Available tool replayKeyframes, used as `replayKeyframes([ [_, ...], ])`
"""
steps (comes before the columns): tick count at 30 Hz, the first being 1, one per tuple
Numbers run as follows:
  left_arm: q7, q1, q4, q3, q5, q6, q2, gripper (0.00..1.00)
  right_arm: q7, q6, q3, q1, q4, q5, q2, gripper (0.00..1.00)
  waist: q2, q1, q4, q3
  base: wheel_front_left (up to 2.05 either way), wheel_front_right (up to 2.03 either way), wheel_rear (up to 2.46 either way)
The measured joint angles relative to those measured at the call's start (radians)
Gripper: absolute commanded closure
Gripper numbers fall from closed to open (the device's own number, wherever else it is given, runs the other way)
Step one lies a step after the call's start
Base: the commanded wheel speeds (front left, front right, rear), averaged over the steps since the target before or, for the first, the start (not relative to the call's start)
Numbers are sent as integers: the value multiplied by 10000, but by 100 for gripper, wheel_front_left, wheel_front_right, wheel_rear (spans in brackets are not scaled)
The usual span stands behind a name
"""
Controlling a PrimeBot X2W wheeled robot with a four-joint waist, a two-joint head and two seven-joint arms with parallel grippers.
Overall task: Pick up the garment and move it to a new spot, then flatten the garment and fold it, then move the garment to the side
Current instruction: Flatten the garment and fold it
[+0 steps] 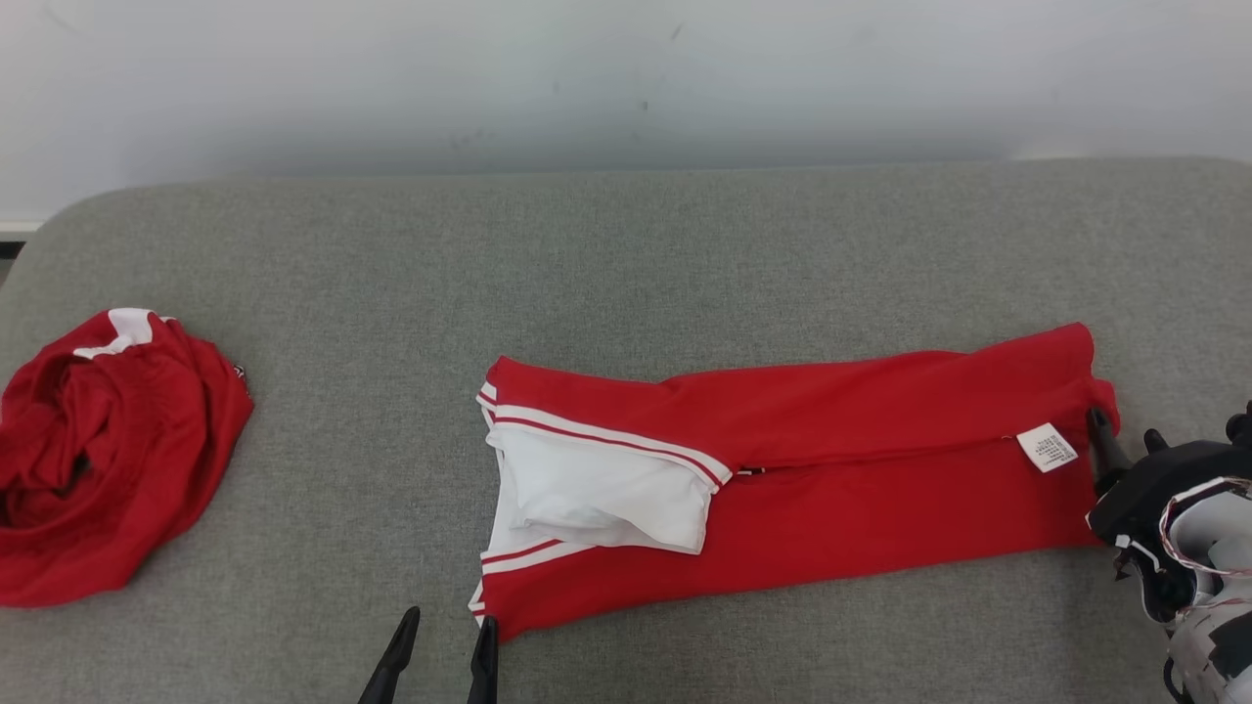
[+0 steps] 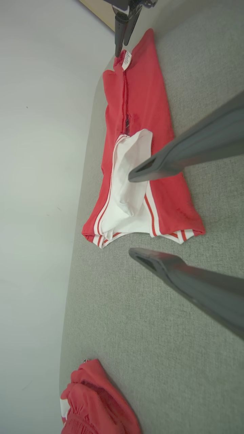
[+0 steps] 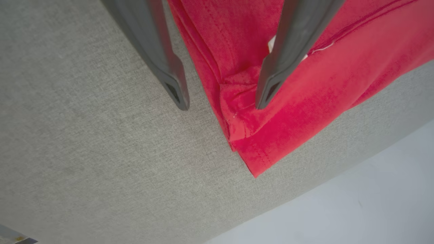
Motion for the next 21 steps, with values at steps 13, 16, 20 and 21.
replayKeyframes([
  [13,0,-629,169,40,138,-309,-54,0,284,2,428,-874,961,180,242,0,-2,-2,92,1066,0,0,0],
  [16,0,-658,207,33,138,-316,-59,0,362,2,479,-888,966,274,274,15,-2,-2,51,1079,0,0,0],
  [20,0,-691,247,29,136,-318,-71,0,593,2,663,-837,947,454,343,100,-2,-2,-41,991,0,0,0],
  [21,0,-691,251,31,136,-320,-71,0,627,2,727,-792,917,460,345,100,-2,-2,-61,969,0,0,0],
])
